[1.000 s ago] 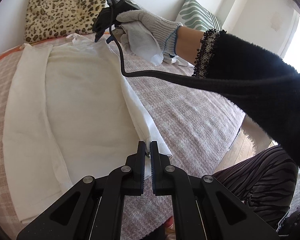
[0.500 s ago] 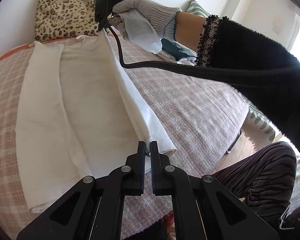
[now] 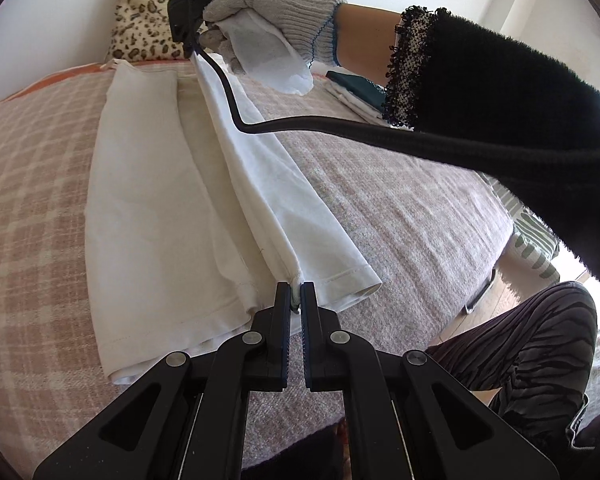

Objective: Fold small clothes

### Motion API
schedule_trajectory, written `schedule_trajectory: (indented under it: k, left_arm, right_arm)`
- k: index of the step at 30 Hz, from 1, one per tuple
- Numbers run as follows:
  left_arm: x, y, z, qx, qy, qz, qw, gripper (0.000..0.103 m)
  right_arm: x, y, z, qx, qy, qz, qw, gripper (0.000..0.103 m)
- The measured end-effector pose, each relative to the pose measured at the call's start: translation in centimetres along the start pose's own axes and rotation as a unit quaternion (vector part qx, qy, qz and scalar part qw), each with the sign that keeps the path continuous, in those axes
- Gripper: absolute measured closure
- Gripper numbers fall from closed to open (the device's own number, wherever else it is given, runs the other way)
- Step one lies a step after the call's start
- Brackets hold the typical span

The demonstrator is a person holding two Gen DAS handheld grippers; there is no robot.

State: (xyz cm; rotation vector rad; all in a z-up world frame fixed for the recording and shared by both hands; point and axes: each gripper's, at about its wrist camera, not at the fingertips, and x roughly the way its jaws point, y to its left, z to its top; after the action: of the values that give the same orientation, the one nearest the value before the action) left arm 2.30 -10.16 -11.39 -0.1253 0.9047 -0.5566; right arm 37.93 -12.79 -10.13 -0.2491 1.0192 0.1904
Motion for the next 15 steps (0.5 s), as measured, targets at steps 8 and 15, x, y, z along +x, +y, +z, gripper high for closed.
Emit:
schedule_trajectory:
  k: [8,15]
  left_arm:
    - [0.2,0.4,-0.1,-0.007,0.005,0.002,1.0000,0.100]
    - [0.2,0.4,0.0,-0.007,0.005,0.008,0.9999,0.100]
  right_arm:
    - [1.9,1.7,-0.3,-0.016,0.012,-0.016,1.000,0.098]
    - [2.4,1.6,-0.3,-0.013,0.013,-0.011,1.000,0.098]
